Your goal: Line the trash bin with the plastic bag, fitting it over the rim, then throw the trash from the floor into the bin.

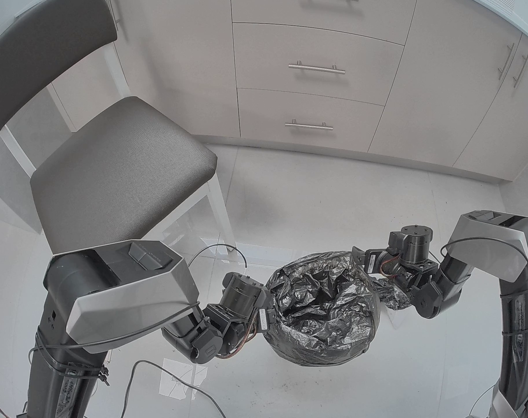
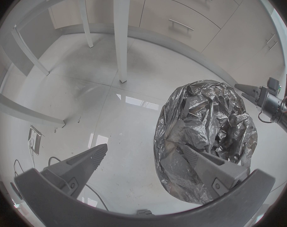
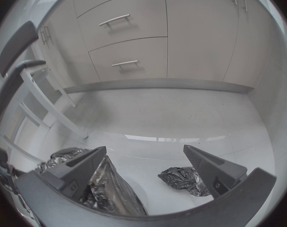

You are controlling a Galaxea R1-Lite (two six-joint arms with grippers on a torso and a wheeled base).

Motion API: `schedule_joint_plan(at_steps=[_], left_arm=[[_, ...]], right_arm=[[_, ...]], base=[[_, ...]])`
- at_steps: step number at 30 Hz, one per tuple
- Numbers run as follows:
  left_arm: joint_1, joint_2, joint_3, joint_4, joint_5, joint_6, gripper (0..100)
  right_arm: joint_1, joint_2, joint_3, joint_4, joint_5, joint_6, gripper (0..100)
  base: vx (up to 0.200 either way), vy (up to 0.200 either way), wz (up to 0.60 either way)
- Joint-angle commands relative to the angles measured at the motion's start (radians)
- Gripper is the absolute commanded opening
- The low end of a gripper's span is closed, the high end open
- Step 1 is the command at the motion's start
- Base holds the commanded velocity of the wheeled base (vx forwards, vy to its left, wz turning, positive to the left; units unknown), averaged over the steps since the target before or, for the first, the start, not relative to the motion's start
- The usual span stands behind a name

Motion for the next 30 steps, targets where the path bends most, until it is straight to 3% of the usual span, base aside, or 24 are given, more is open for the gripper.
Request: schedule_joint_plan(at_steps=[1, 5, 12, 21, 30], left_arm=[[-0.001, -0.058, 0.084, -0.020, 0.002, -0.009, 100], [-0.001, -0.177, 0.153, -0.004, 0.007, 0.007, 100], [-0.040, -0.332, 0.150, 0.123, 0.005, 0.025, 100], [-0.162, -0.275, 0.137, 0.123, 0.005, -0.019, 100], [-0.181, -0.157, 0.088, 0.128, 0.010, -0.010, 100]], right_arm=[[-0.001, -0.098, 0.059, -0.025, 0.010, 0.059, 100], [-0.028, -0.141, 0.065, -0.031, 0.017, 0.149, 100], [-0.040, -0.142, 0.042, -0.030, 0.024, 0.172, 100], [-0.037, -0.141, 0.043, -0.033, 0.024, 0.172, 100], [-0.037, -0.132, 0.042, -0.036, 0.027, 0.172, 100]], base=[[0.000, 0.000, 0.00], [0.000, 0.000, 0.00], [0.000, 0.000, 0.00], [0.000, 0.000, 0.00], [0.000, 0.000, 0.00]])
